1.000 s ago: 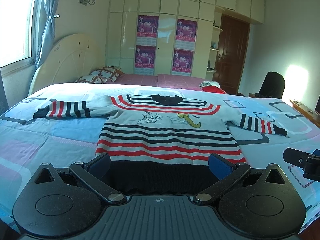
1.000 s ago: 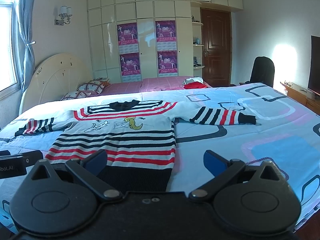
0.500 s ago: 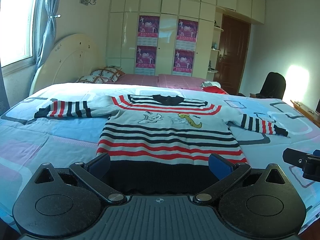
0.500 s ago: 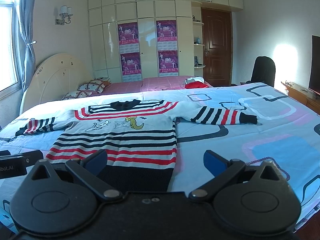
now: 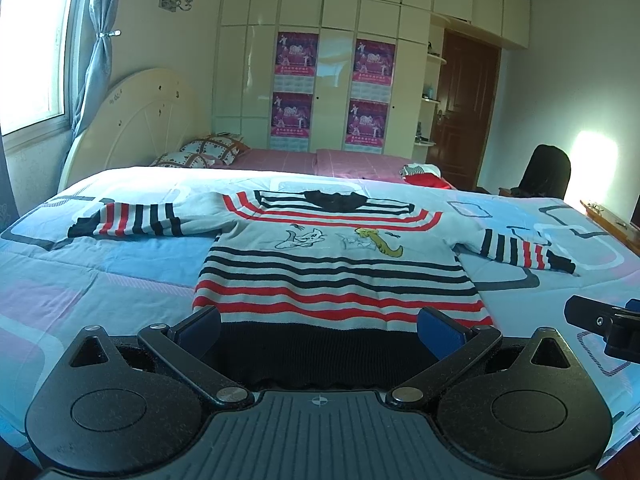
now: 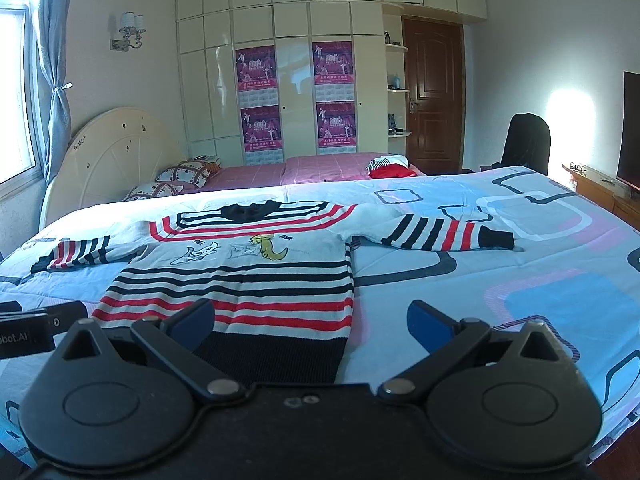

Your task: Fold small clothes

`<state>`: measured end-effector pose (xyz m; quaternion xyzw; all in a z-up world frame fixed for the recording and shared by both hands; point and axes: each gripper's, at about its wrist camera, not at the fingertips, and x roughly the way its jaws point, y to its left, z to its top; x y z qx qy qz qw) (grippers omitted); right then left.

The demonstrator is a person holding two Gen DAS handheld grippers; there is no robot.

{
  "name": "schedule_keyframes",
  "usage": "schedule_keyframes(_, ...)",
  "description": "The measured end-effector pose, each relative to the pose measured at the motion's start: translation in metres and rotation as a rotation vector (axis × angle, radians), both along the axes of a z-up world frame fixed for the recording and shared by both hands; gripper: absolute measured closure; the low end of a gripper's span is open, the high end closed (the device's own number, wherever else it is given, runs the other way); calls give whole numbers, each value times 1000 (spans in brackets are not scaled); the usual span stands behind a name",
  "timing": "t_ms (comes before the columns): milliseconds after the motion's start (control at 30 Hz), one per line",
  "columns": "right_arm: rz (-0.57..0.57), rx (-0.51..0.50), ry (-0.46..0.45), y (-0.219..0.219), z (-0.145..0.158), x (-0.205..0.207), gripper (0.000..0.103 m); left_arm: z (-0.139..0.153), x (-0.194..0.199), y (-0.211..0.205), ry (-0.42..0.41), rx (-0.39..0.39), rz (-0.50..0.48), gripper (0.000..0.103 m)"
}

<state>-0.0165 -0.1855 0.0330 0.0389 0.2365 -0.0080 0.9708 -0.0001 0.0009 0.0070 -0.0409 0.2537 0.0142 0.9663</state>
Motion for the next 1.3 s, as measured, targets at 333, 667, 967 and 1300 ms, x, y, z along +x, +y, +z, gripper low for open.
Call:
schedule_keyframes(333,0,0,0,0,1,1,1,0,0,0,-3,0,2,0)
schedule_keyframes(667,11,107,20,-14,-8,14,3,2,16,14,-10,-50,-14,0)
schedule_keyframes(967,-232,254,-42,-98,-15,78,39,-6,132,44,-14,-152,-76,0)
schedule_keyframes(1300,-510,503,-51,-231,-61,172,53,-36,238,5,77,-170,-103,0)
